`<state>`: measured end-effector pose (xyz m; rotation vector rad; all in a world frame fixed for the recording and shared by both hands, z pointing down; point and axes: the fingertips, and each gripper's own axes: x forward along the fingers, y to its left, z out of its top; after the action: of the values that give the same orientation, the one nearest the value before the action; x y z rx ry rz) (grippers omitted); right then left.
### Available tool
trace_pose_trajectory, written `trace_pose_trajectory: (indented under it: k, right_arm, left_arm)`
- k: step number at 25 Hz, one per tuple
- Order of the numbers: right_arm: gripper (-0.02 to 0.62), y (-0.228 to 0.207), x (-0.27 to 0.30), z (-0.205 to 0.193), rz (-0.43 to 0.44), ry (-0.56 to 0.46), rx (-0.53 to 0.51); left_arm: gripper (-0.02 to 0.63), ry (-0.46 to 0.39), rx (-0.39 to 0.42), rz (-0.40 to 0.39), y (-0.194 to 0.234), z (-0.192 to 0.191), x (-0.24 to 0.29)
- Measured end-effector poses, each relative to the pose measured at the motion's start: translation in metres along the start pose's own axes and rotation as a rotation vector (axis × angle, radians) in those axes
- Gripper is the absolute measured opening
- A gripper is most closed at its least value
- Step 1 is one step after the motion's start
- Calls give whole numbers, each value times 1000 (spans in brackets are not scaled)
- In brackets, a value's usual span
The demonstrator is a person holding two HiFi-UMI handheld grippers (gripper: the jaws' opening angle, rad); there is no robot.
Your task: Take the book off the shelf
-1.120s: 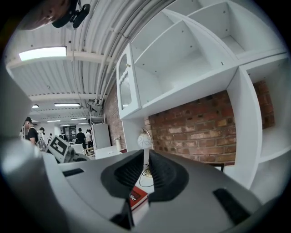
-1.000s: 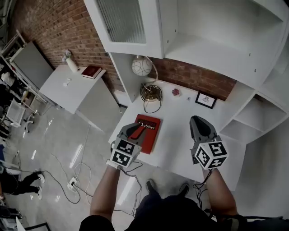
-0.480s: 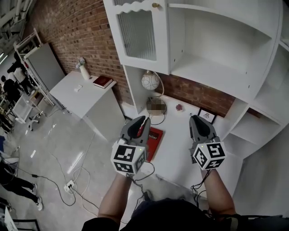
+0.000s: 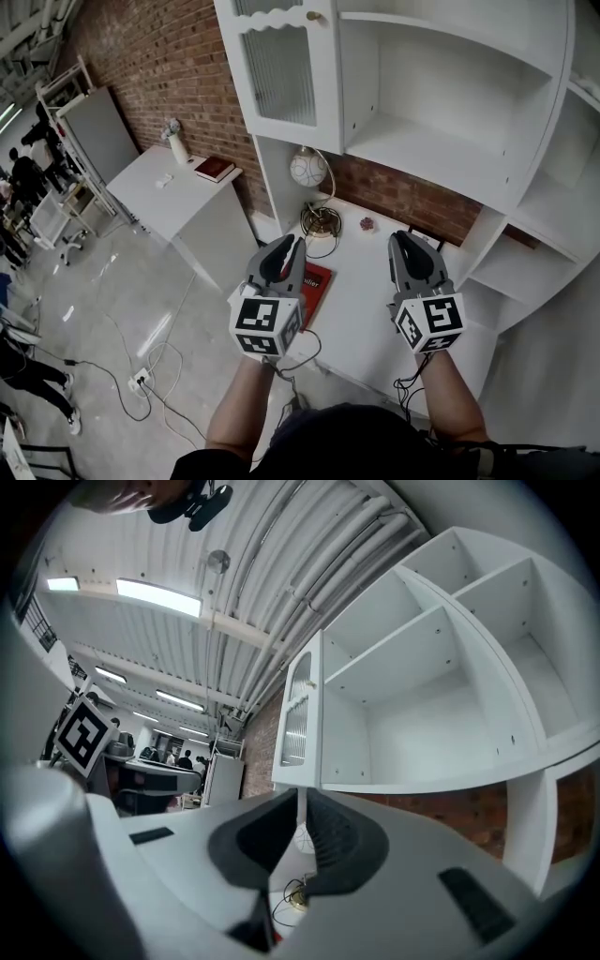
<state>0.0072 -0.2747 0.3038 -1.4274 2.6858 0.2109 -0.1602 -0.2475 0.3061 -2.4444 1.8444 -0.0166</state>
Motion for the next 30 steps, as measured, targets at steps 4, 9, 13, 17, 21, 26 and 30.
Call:
trace_pose_trajectory:
  k: [4,9,13,17,21,26,30]
  right_arm:
    - [28,-8,-4,-5,13,6,6]
    - [28,-16,-9,-7,35,3,20]
    - [28,-20,-11,-14,46,17,24]
    - [26,-18,-10,-15,57,16,24]
    - [25,-14,-8,-15,56,18,22]
    - [17,-10,-1,-16,29,15,30]
    - [15,-4,7,-21,1,26,33]
  left_arm:
    - [51,0,-6,20,-7,-1,2]
    - [51,-5,-8,53,-14,-1,-1]
    - [51,4,-18,74,-16,-7,-4]
    - [51,14,-24,84,-15,-13,-6]
    - [51,16,-29,77,-11,-14,-5]
    - [51,23,-34,55,2,-18,-1]
    - [51,38,-42,33,15,-28,2]
